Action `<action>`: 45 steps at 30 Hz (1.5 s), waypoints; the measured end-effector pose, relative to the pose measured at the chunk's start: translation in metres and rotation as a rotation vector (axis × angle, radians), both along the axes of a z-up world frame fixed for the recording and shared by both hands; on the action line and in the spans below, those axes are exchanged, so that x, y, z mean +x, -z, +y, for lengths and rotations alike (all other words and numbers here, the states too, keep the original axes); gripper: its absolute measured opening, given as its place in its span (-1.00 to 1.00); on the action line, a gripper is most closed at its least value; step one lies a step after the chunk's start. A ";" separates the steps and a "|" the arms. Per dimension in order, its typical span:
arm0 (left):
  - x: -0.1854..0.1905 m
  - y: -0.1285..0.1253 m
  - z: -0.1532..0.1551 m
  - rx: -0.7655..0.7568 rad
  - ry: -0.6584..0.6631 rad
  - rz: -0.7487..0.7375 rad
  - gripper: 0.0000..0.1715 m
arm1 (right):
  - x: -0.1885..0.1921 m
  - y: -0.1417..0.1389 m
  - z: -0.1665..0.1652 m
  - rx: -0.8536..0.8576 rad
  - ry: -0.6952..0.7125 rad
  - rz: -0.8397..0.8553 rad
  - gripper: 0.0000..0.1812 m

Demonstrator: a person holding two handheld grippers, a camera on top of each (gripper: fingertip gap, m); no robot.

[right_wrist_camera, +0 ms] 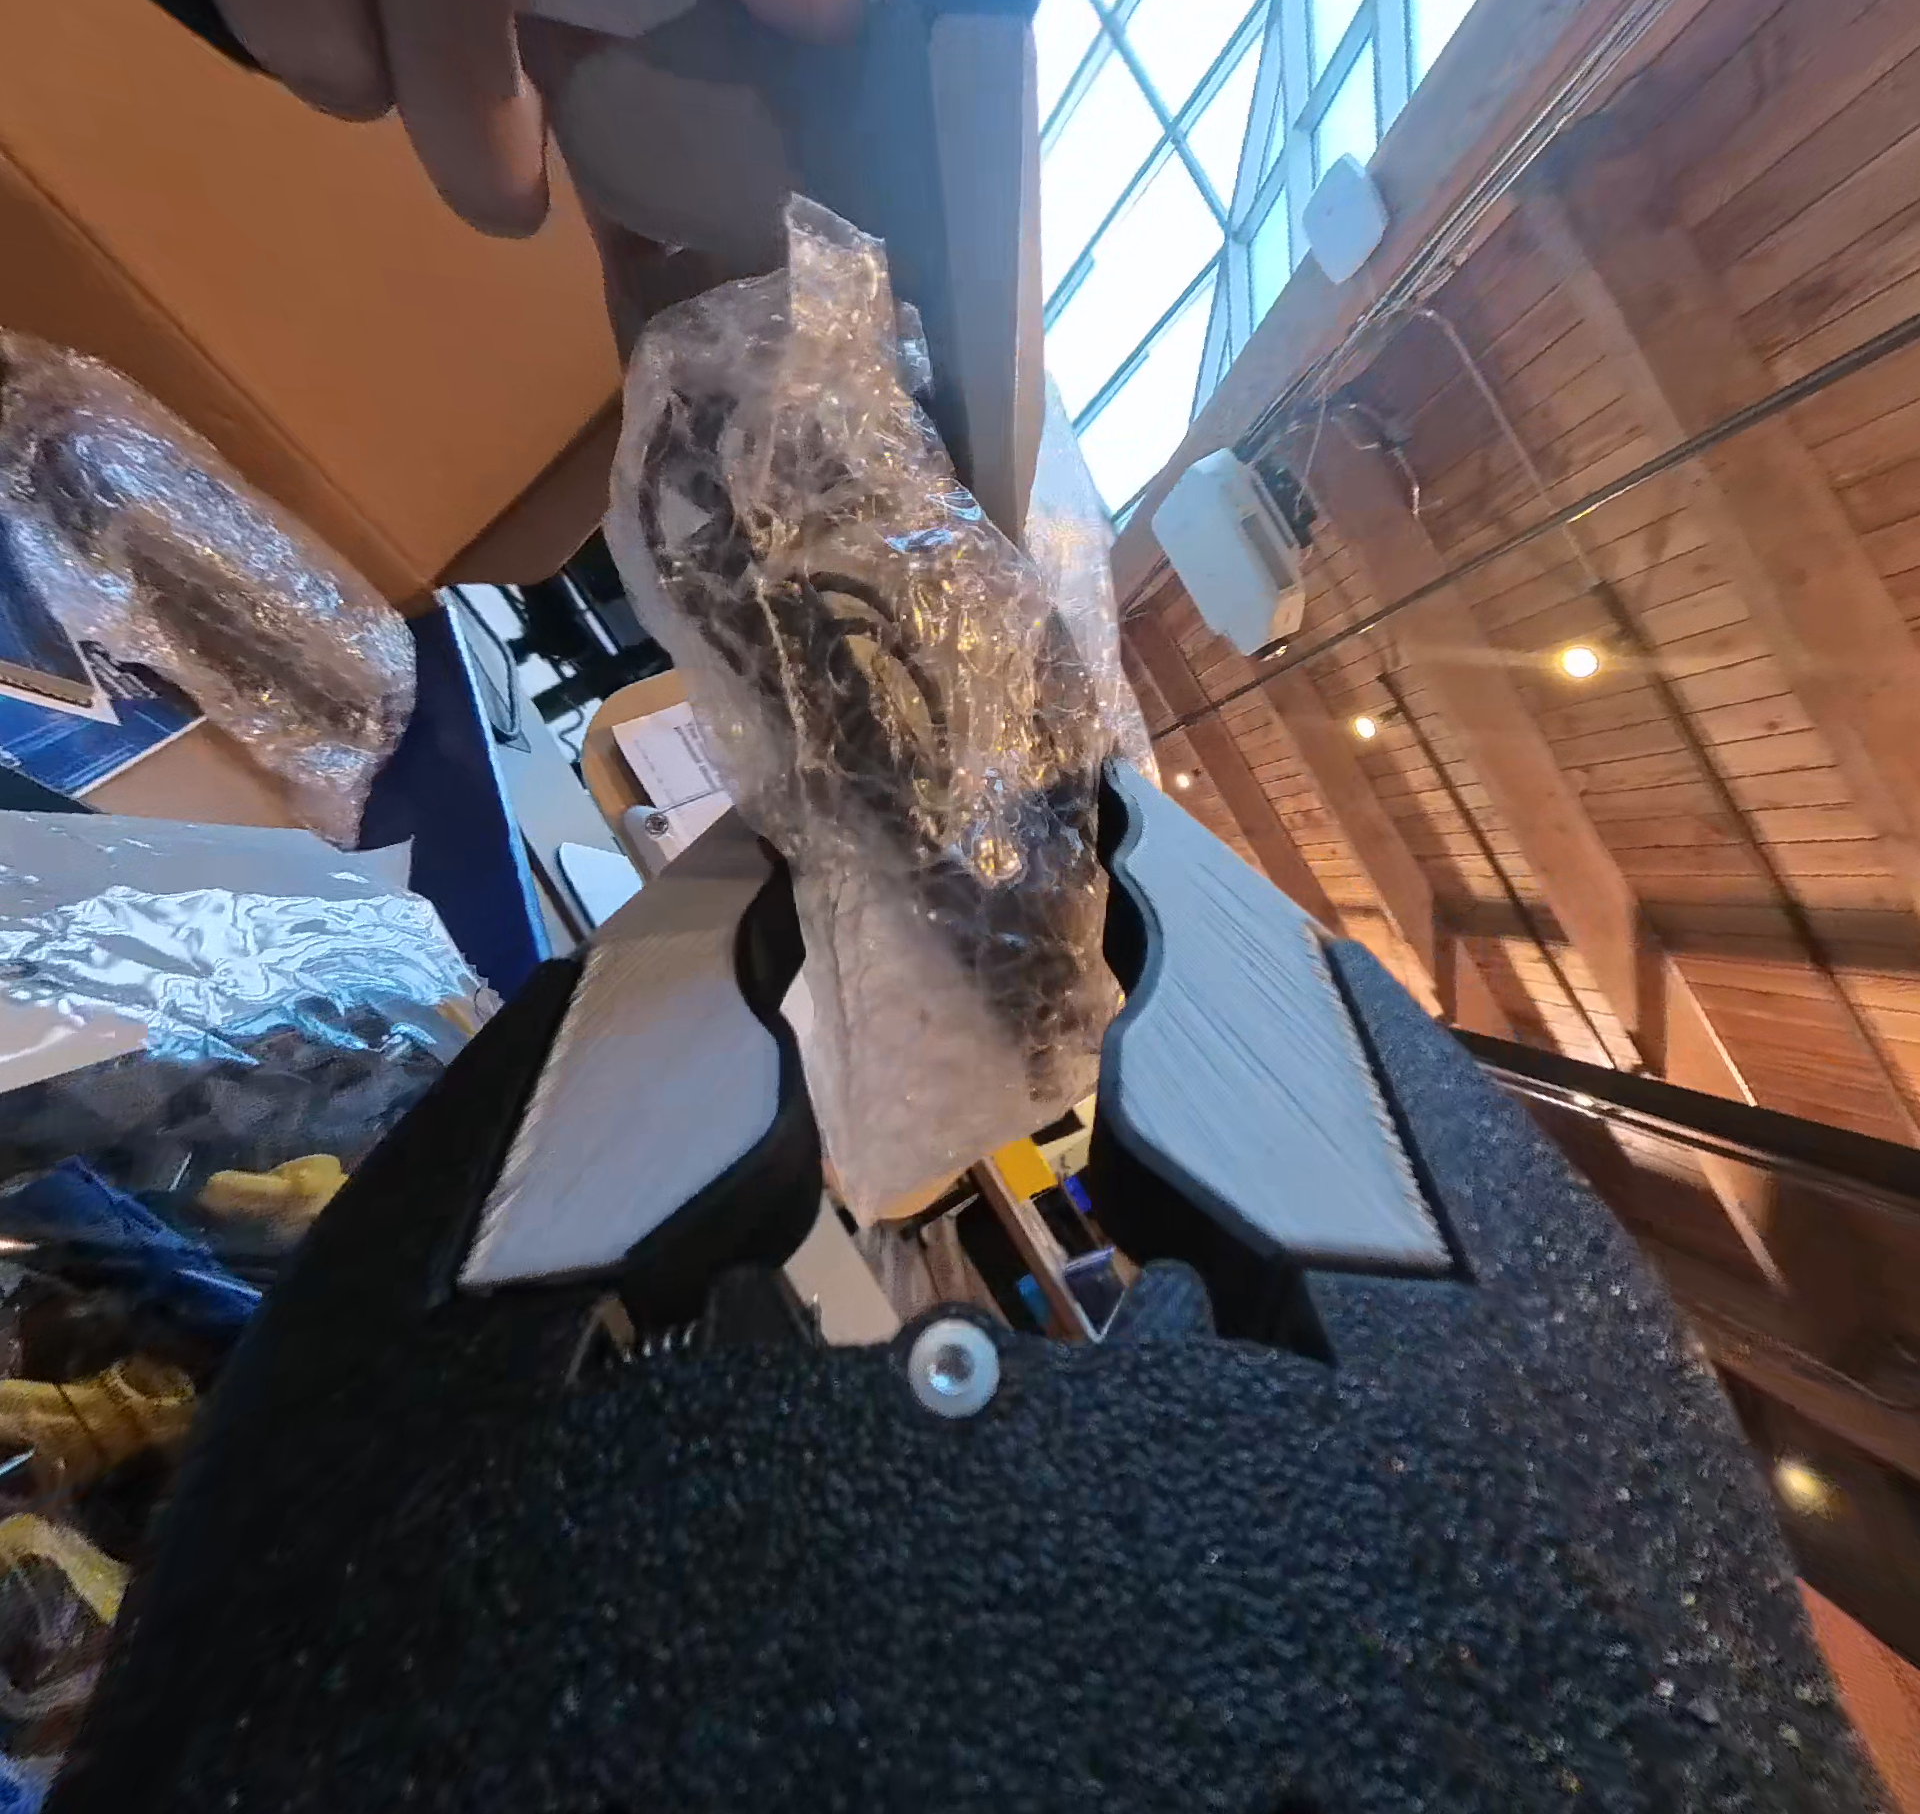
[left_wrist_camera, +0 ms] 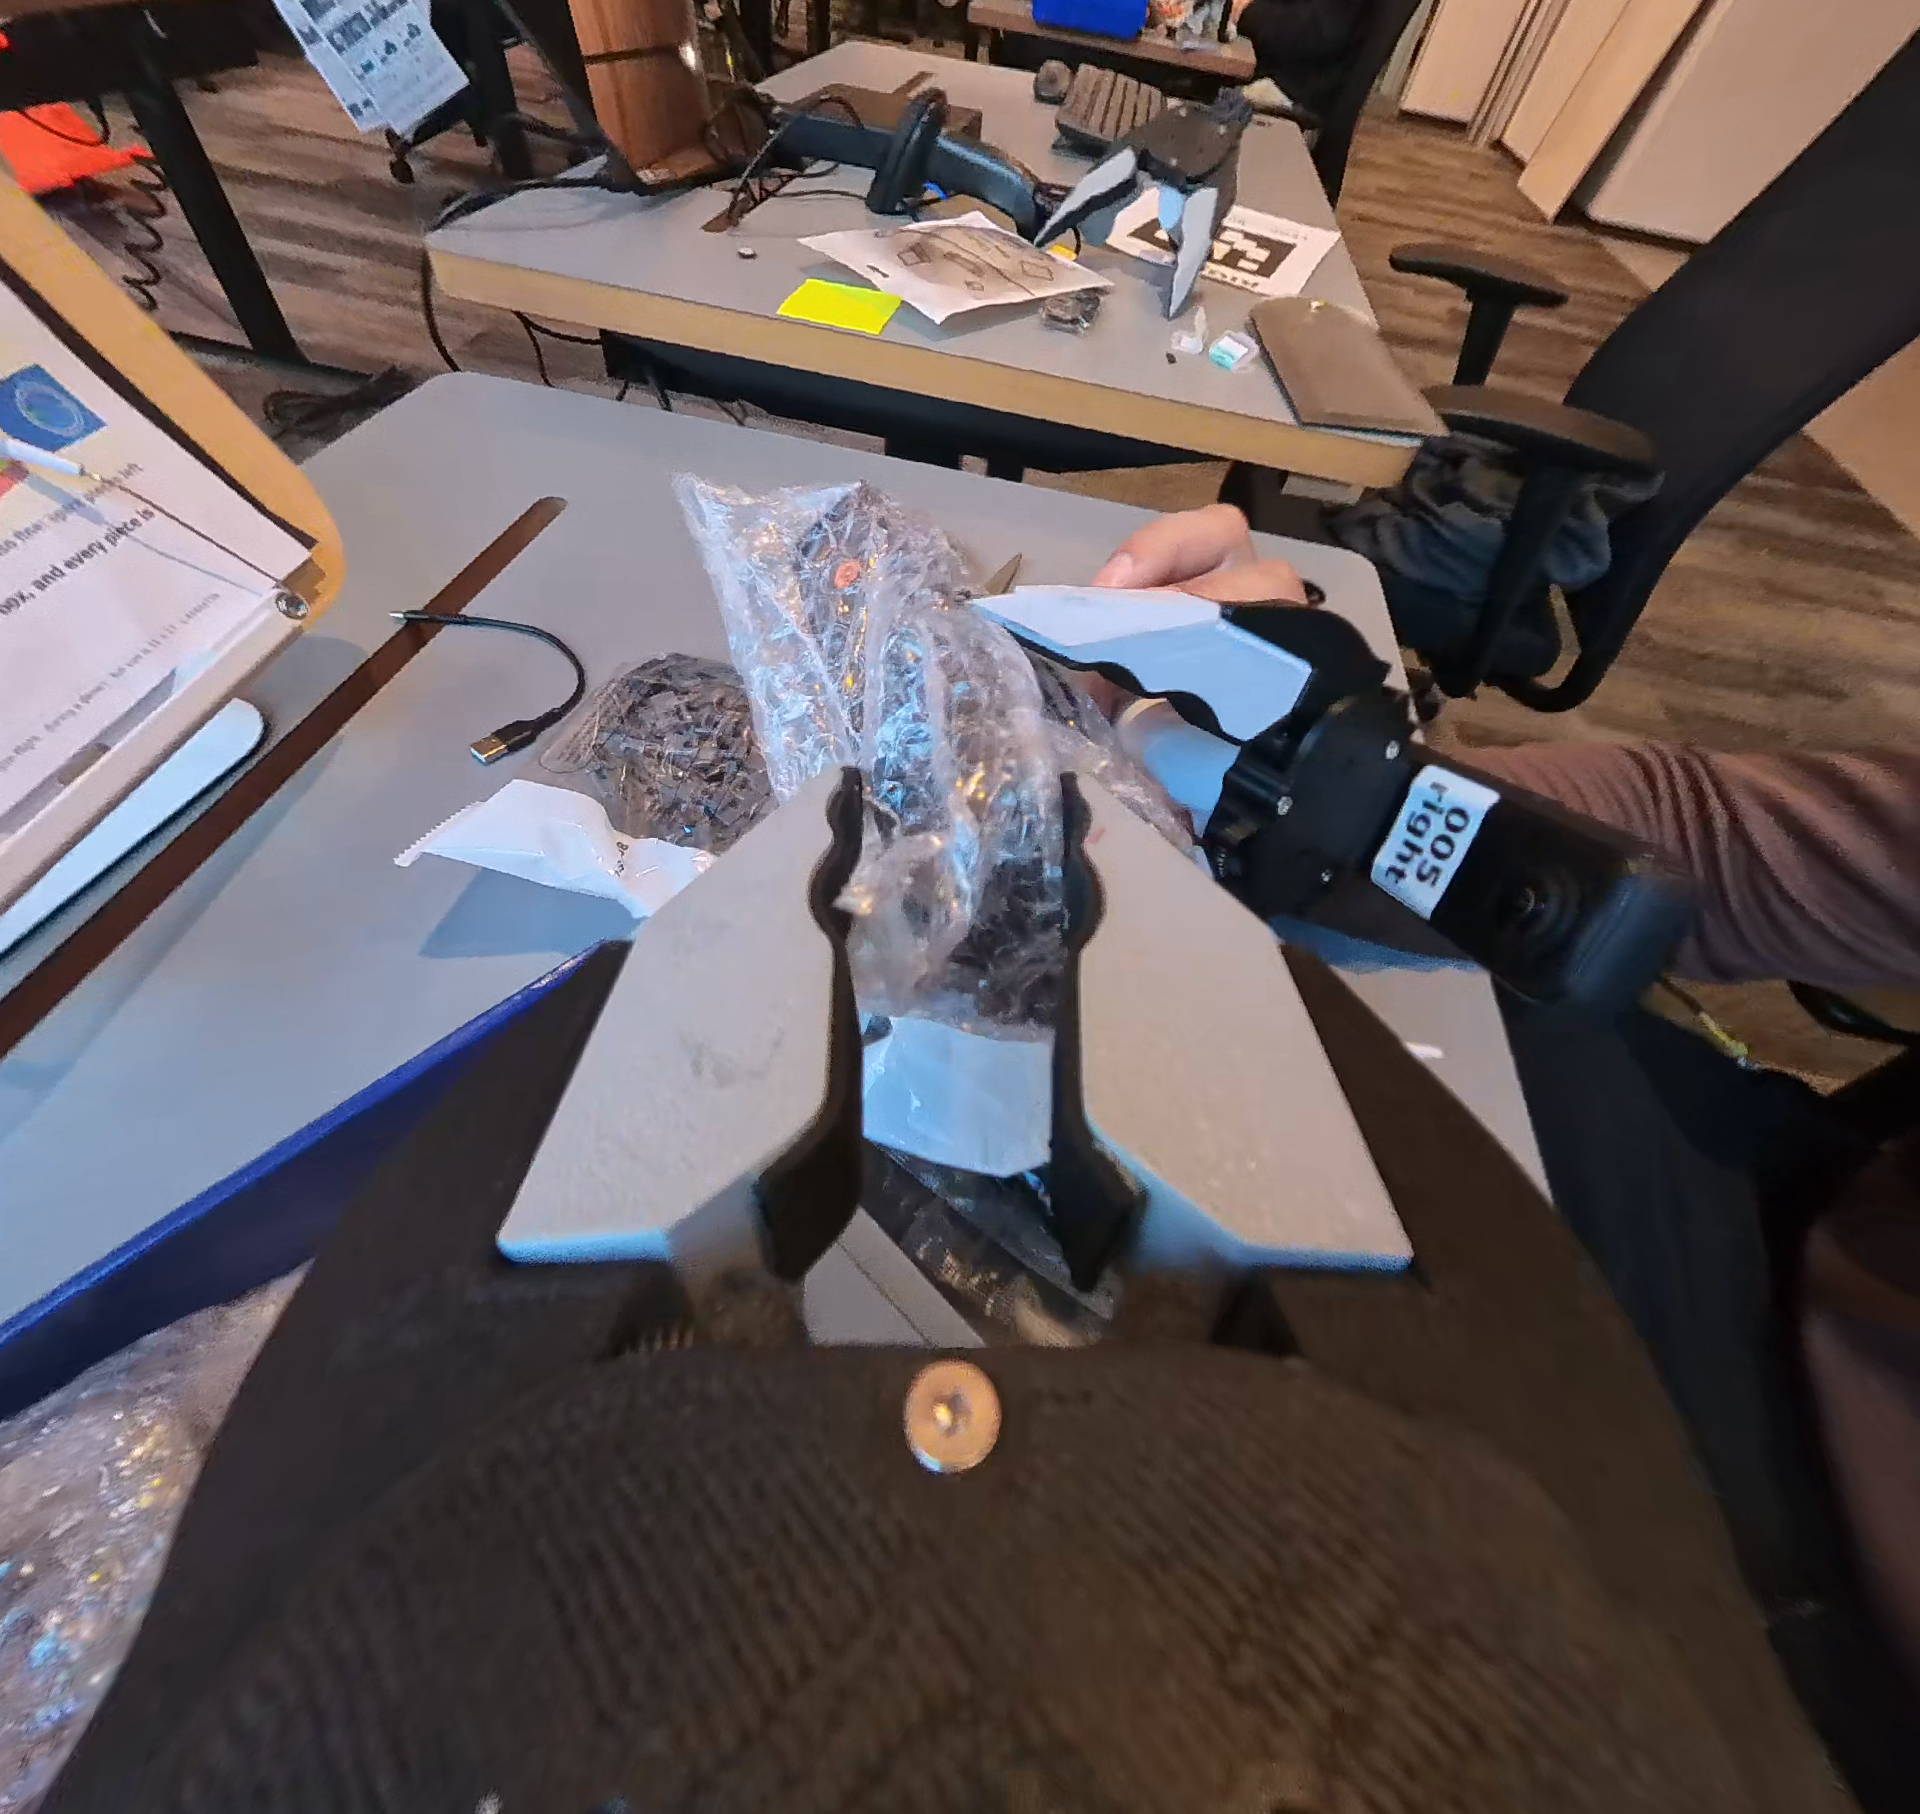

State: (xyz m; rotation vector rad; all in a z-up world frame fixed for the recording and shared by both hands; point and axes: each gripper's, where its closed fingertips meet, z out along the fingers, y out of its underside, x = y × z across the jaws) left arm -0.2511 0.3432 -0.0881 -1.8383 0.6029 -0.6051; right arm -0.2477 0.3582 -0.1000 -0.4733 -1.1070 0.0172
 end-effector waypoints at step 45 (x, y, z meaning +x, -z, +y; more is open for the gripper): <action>0.038 -0.067 -0.057 0.728 0.187 0.217 -0.97 | 0.066 -0.037 -0.009 -1.668 -1.435 -0.063 -0.65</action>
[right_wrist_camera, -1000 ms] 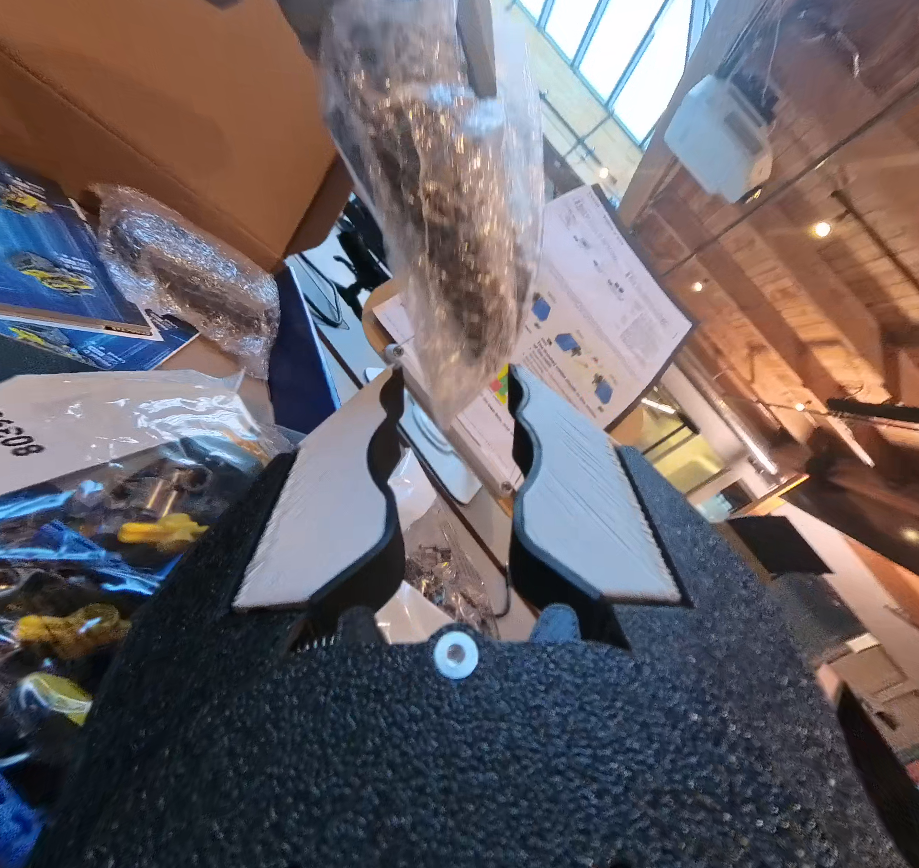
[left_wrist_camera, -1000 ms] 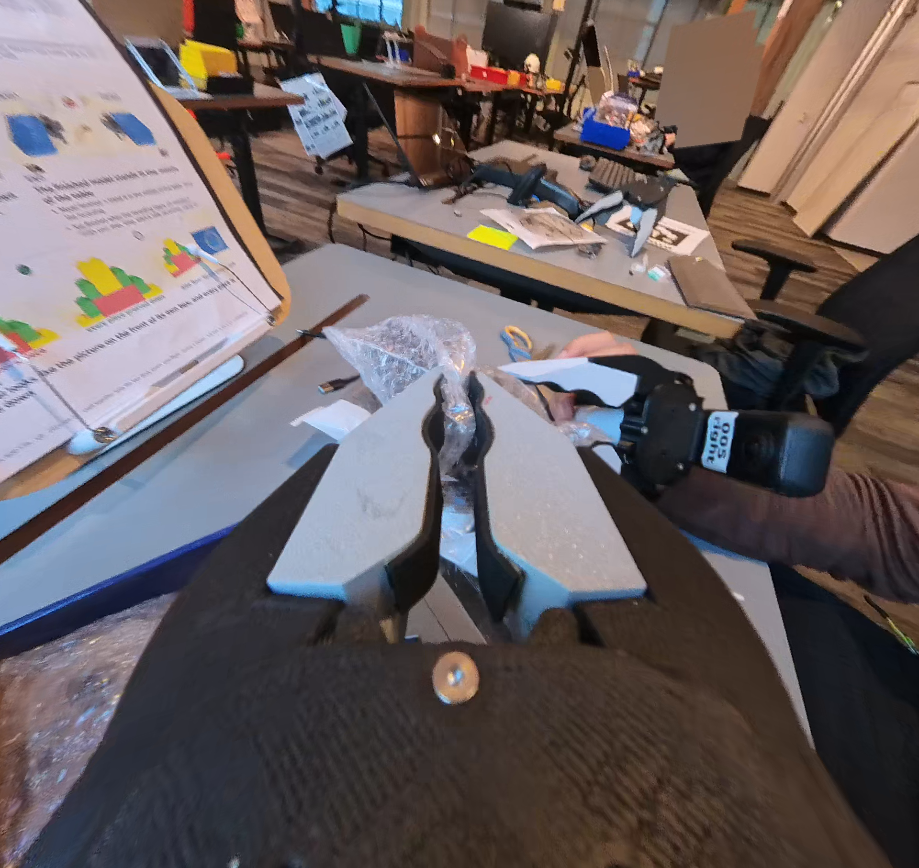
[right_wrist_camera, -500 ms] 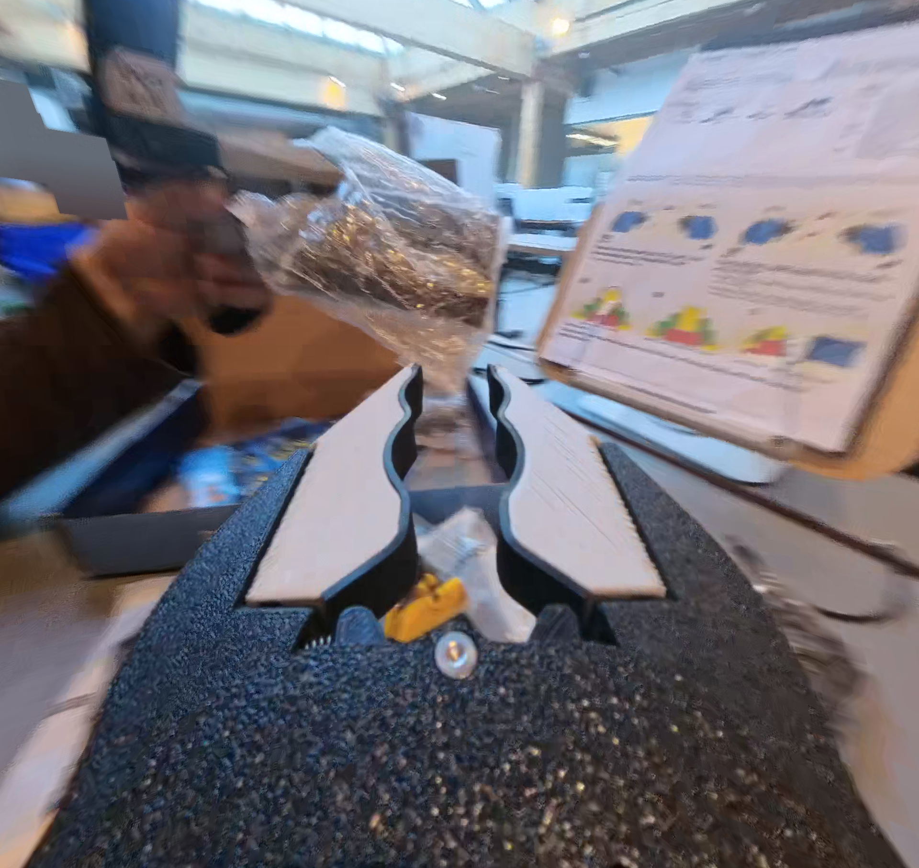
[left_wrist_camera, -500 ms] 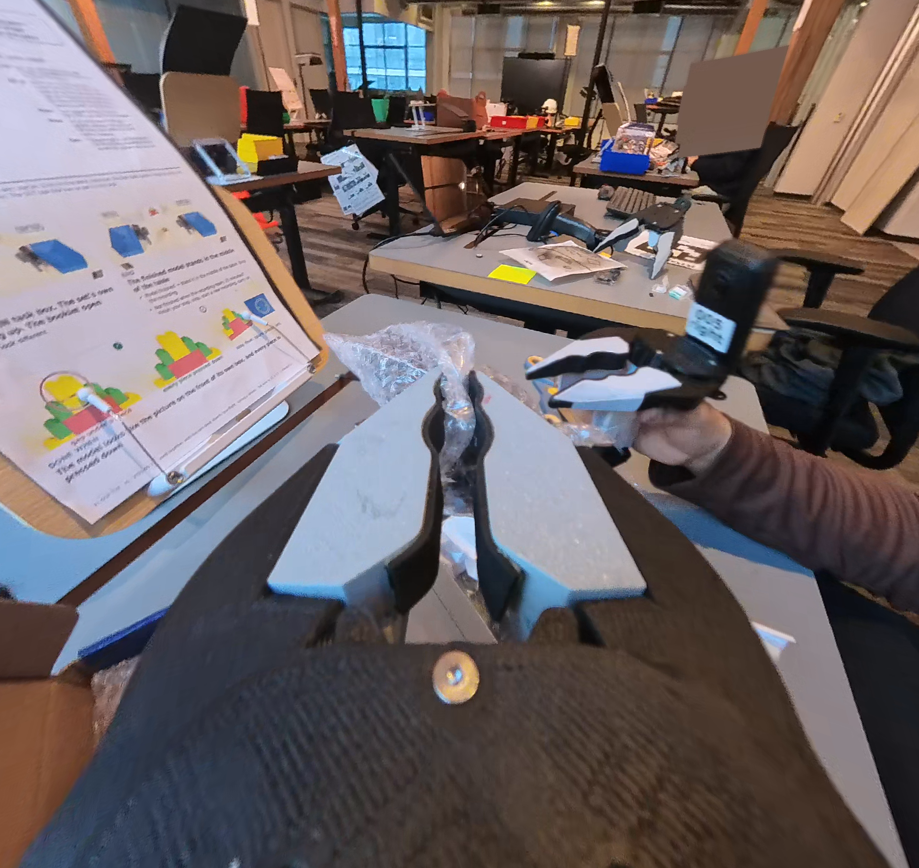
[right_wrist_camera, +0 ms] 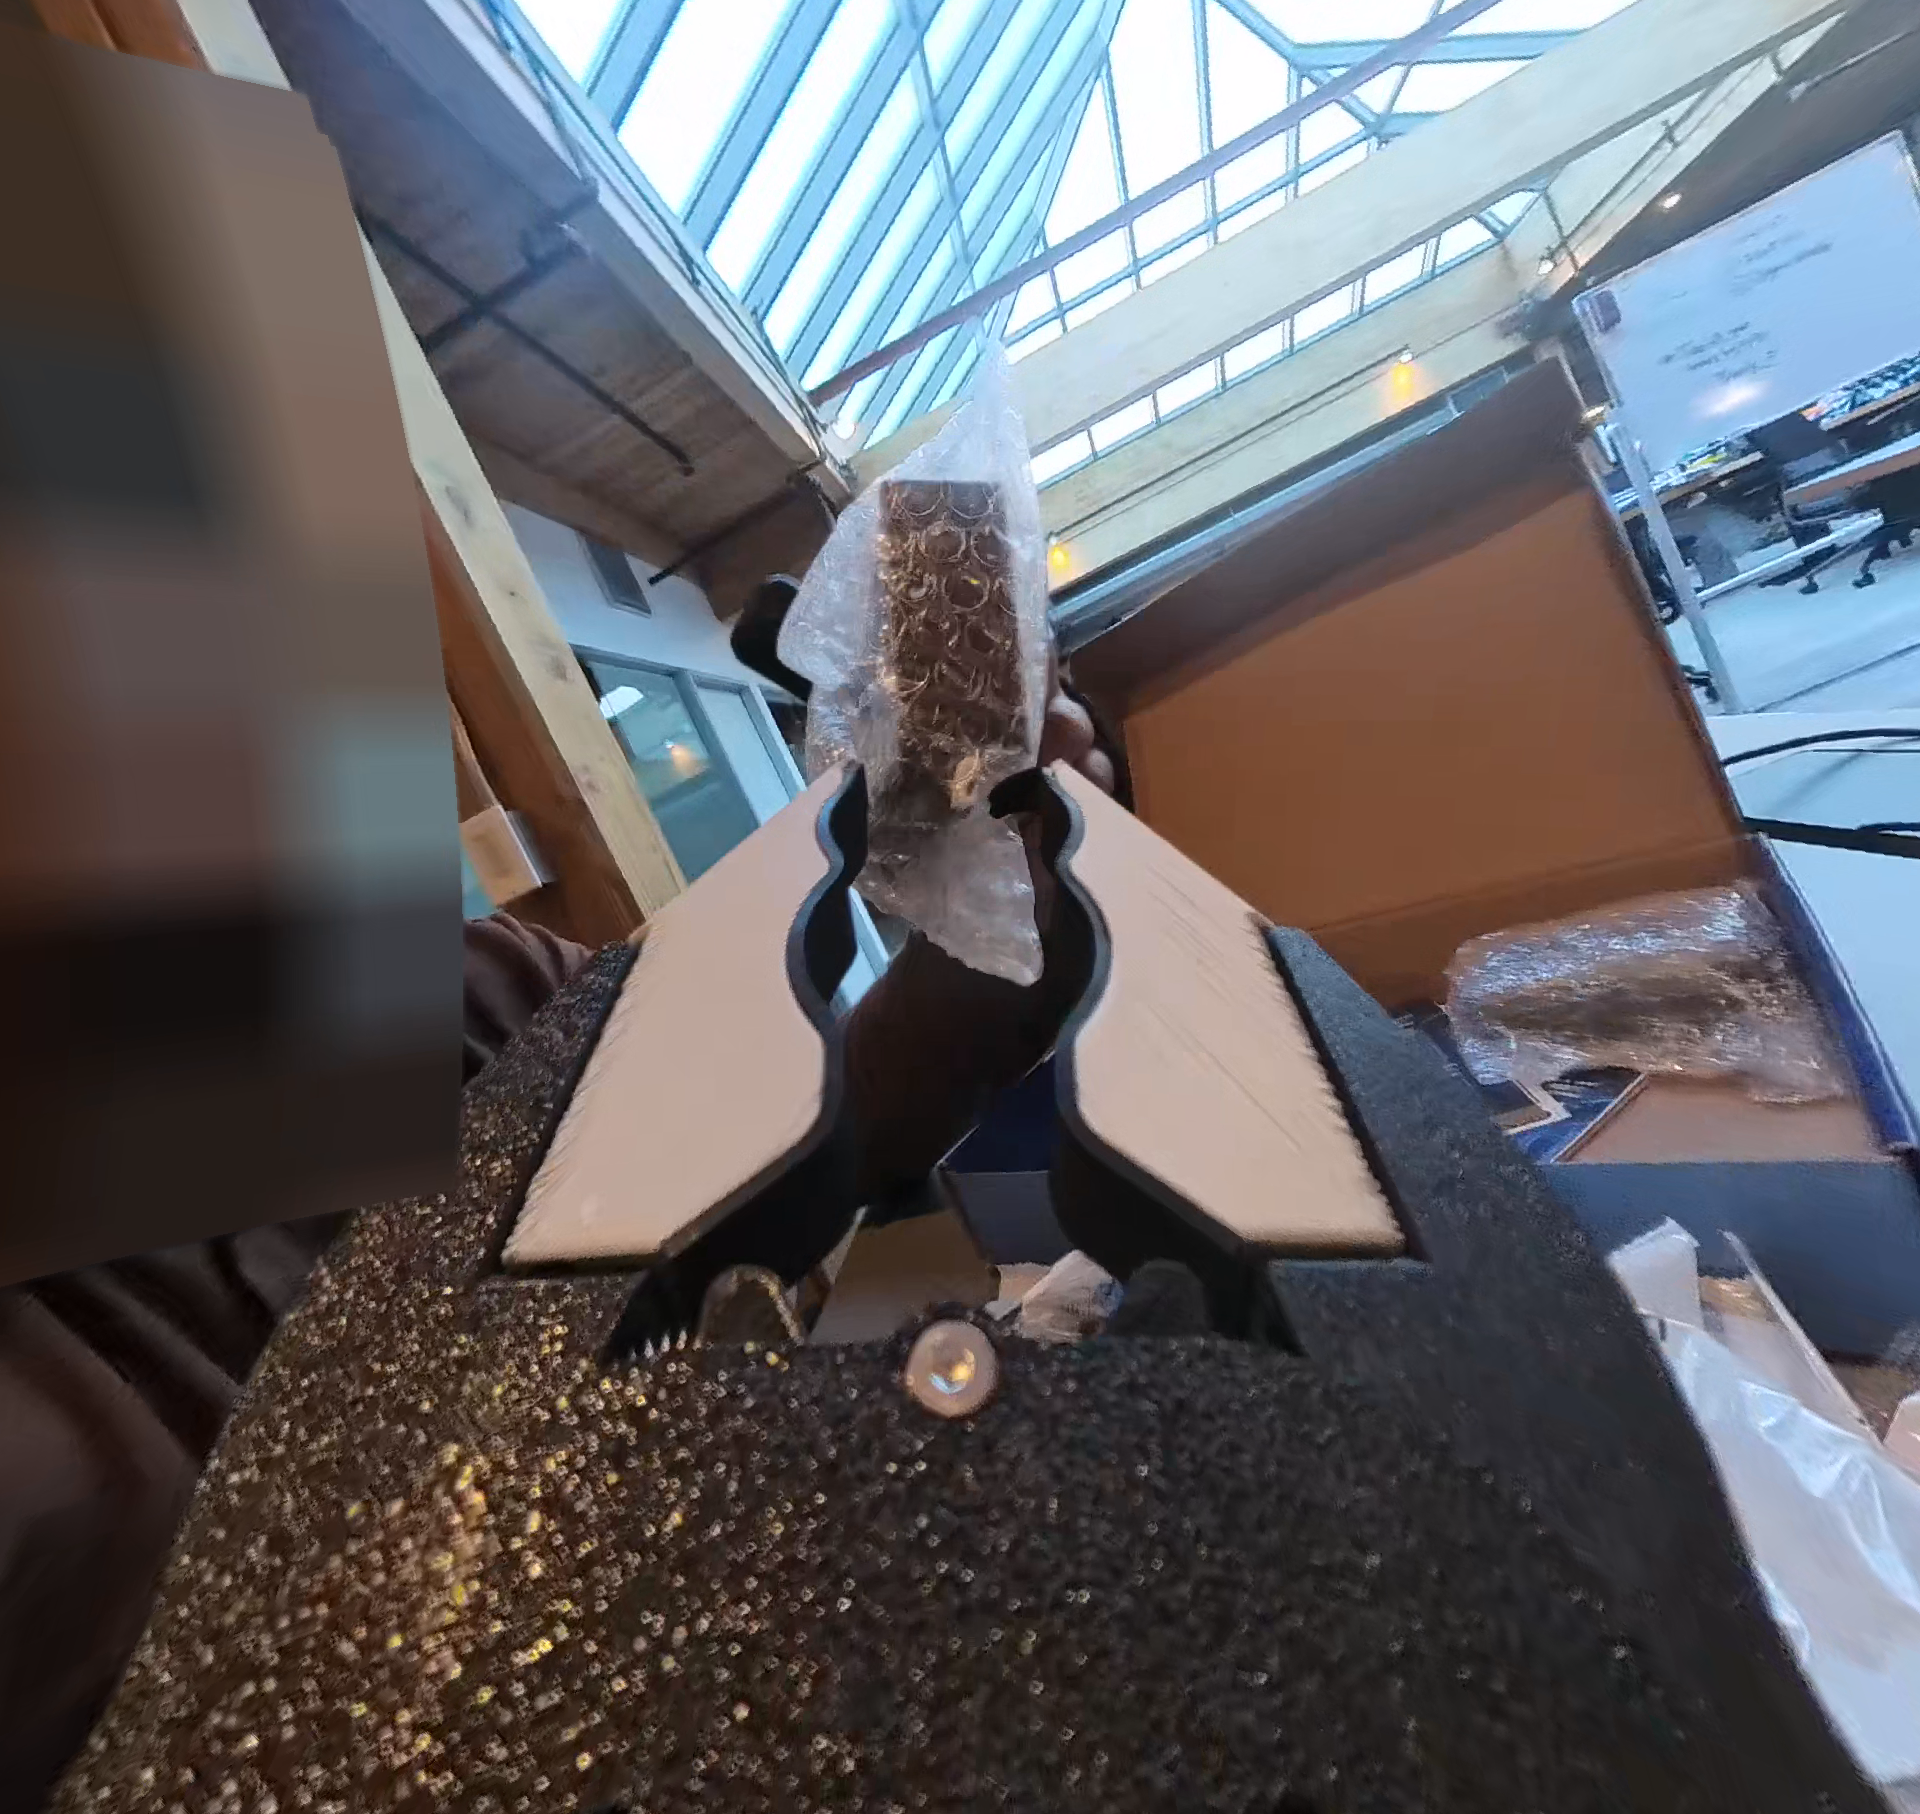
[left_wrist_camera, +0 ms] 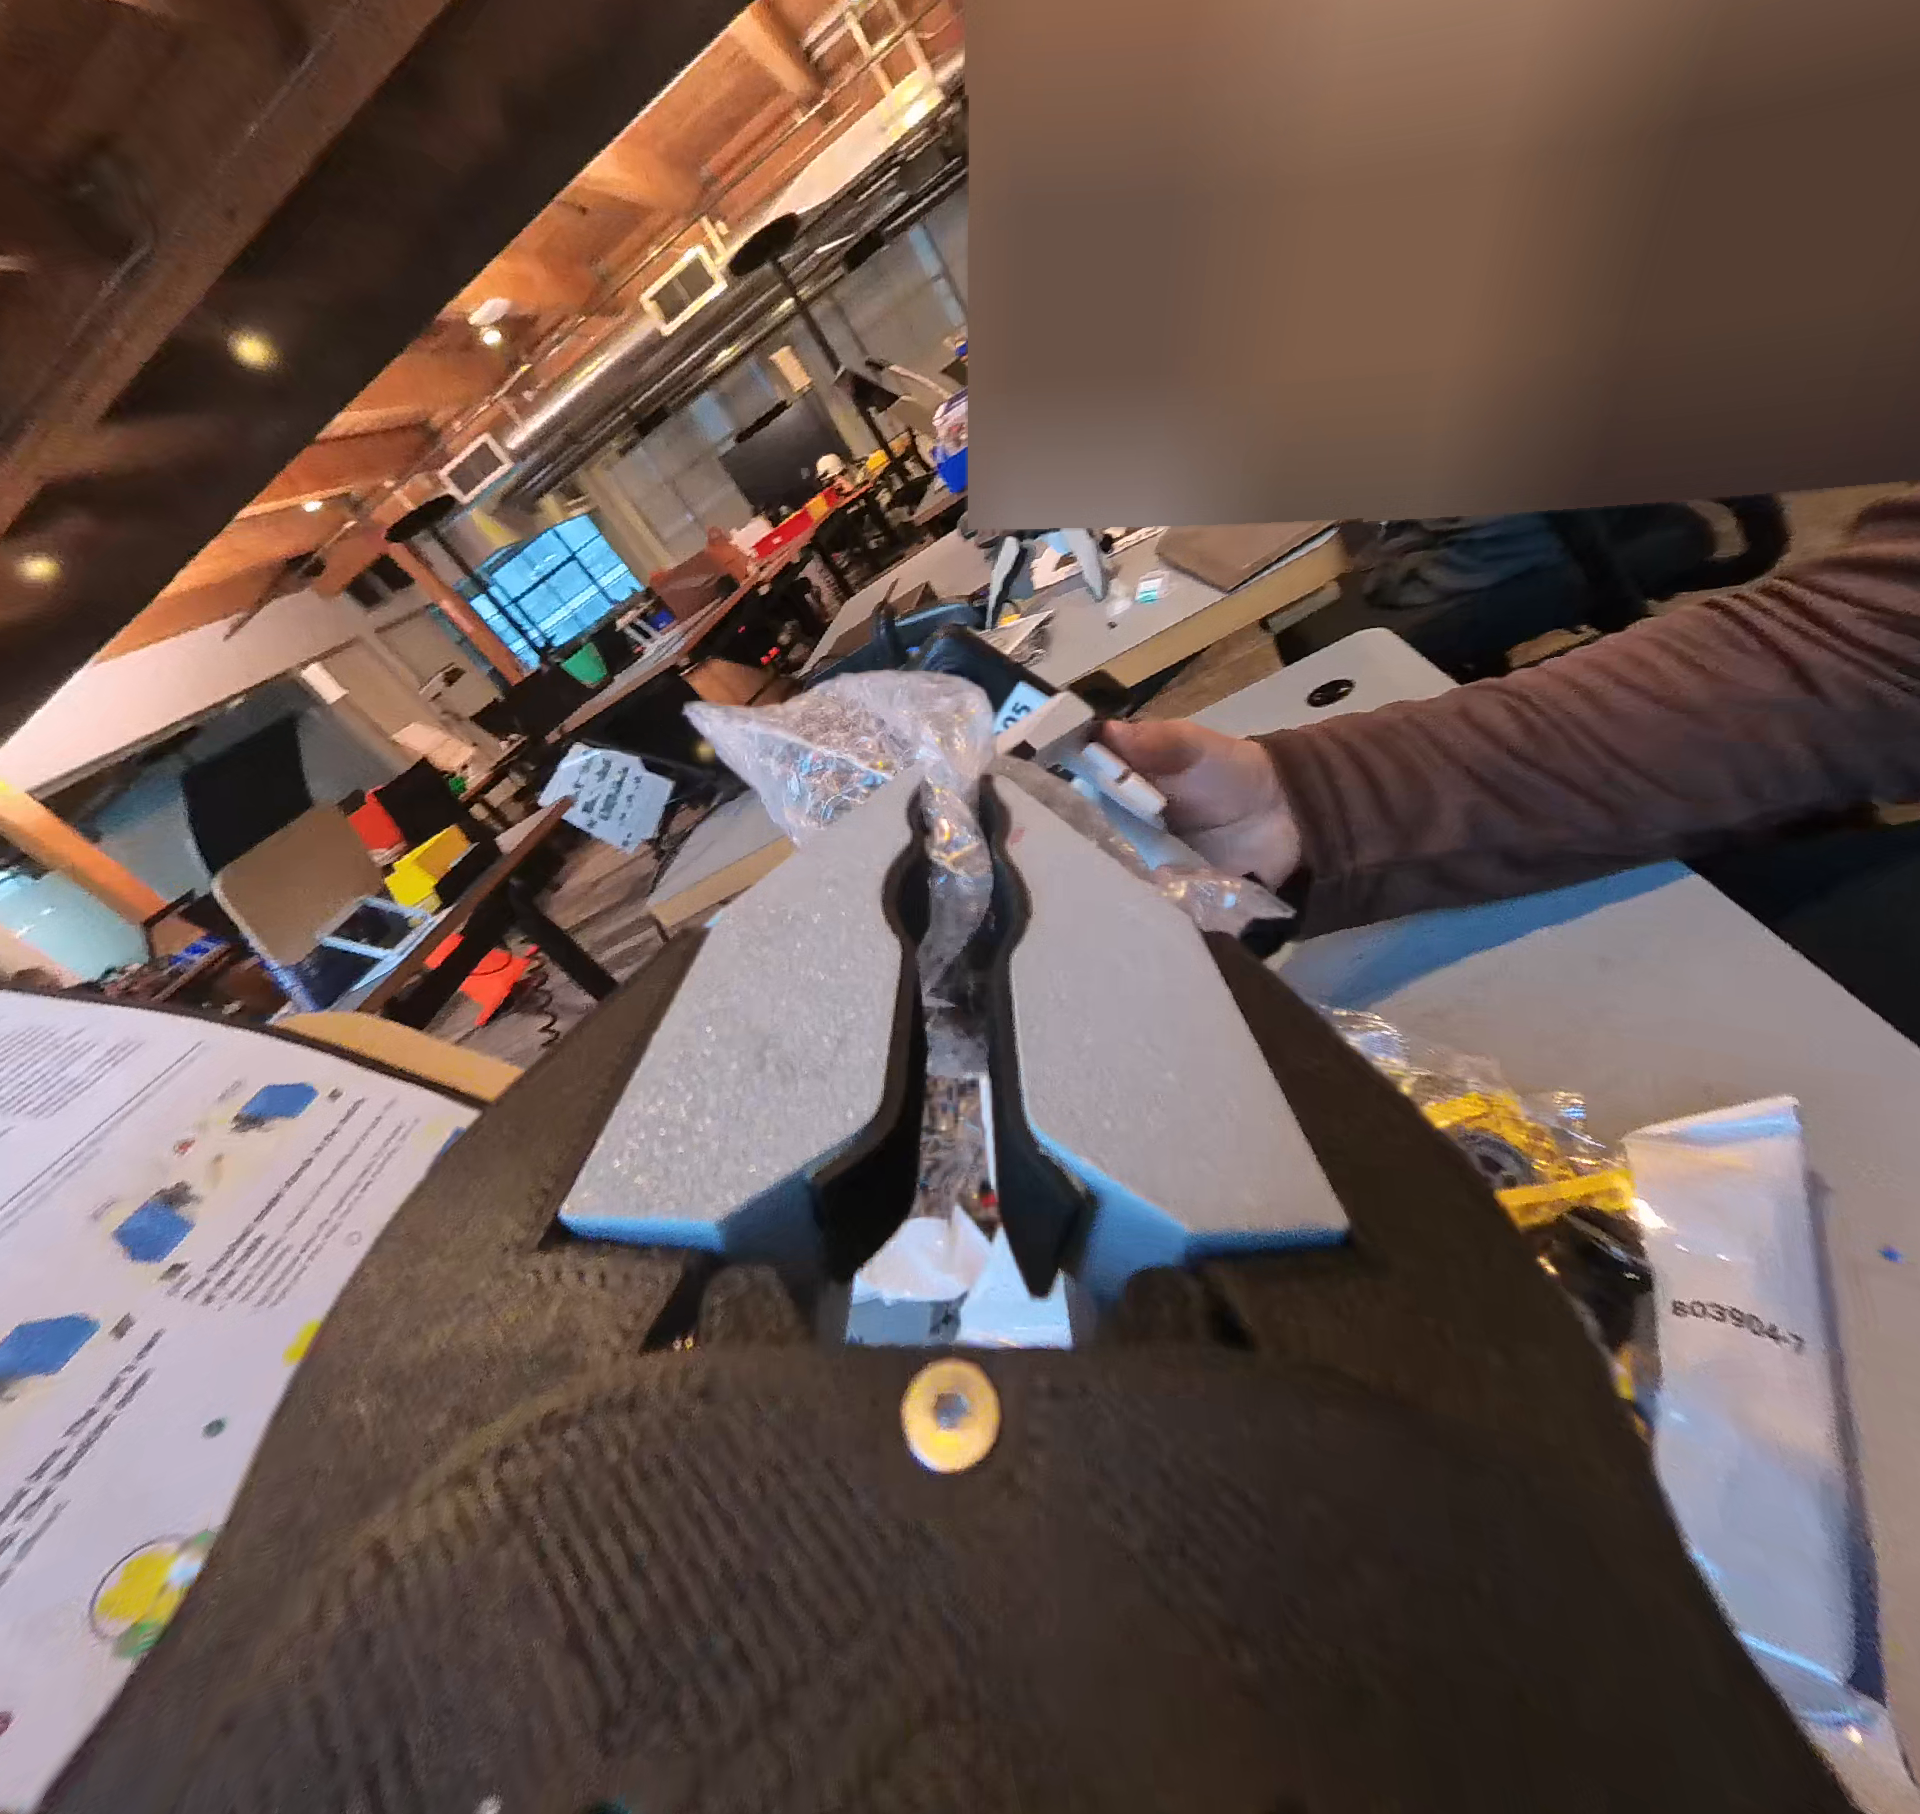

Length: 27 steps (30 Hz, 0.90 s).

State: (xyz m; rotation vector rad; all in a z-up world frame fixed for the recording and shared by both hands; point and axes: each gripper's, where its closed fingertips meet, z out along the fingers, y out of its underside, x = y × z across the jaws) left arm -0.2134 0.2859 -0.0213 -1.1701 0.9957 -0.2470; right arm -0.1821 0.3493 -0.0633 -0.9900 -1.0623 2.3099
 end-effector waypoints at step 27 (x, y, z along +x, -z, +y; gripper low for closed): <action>-0.012 0.045 0.026 -0.217 -0.009 0.021 -0.96 | -0.021 0.029 0.000 0.305 0.175 -0.115 -0.64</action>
